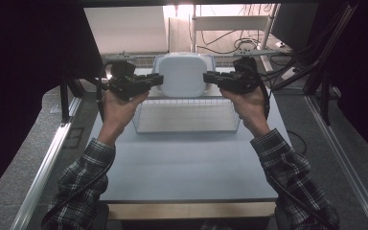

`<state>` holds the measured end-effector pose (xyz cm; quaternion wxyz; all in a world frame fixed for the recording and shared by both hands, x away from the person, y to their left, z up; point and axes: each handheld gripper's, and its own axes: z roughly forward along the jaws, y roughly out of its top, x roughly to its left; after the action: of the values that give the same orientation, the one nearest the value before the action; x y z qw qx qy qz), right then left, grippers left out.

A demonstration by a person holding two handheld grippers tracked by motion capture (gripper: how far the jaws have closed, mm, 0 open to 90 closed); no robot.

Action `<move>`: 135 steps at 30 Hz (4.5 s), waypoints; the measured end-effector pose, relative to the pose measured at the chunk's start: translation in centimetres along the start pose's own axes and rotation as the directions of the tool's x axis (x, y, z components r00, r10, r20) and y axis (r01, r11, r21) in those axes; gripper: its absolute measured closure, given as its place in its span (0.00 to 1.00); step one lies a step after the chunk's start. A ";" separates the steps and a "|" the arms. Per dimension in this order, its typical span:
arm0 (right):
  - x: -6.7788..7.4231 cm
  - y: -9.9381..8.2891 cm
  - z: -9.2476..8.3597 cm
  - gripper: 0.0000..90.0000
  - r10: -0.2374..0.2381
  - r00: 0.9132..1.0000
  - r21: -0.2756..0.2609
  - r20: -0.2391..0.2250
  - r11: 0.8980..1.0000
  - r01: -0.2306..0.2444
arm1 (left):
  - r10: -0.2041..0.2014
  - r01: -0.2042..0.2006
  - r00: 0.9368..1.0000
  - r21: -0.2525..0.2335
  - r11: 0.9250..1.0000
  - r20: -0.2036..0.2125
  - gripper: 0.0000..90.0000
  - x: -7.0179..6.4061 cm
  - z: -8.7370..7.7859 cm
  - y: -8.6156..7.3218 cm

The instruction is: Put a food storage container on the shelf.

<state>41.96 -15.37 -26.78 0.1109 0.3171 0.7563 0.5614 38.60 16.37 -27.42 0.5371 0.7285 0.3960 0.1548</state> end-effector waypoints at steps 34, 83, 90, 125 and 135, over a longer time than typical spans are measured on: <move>-3.3 4.9 3.1 0.77 0.073 0.995 -0.002 0.074 0.997 -0.073 | -0.105 0.104 0.994 0.013 0.994 0.033 0.76 3.7 3.4 4.5; -3.7 5.7 4.6 0.60 0.124 0.989 0.047 0.081 0.991 -0.128 | -0.223 0.221 0.971 0.037 0.975 0.086 0.45 6.5 6.3 5.7; -3.7 5.8 4.2 0.61 0.102 0.992 0.028 0.079 0.994 -0.104 | -0.148 0.148 0.989 0.005 0.989 0.020 0.43 5.8 5.8 6.3; -3.3 -1.2 1.5 0.47 -0.046 0.997 0.054 0.063 0.998 0.042 | 0.110 -0.110 0.994 0.016 0.994 -0.022 0.24 2.2 2.2 -2.4; -2.1 -3.4 1.1 0.35 -0.094 0.995 0.086 0.045 0.992 0.089 | 0.133 -0.133 0.991 0.039 0.990 0.001 0.13 1.1 2.1 -4.9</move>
<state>42.93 -16.39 -30.64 0.1415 0.3001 0.7901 0.5155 38.68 16.33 -32.88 0.5112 0.7634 0.3499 0.1829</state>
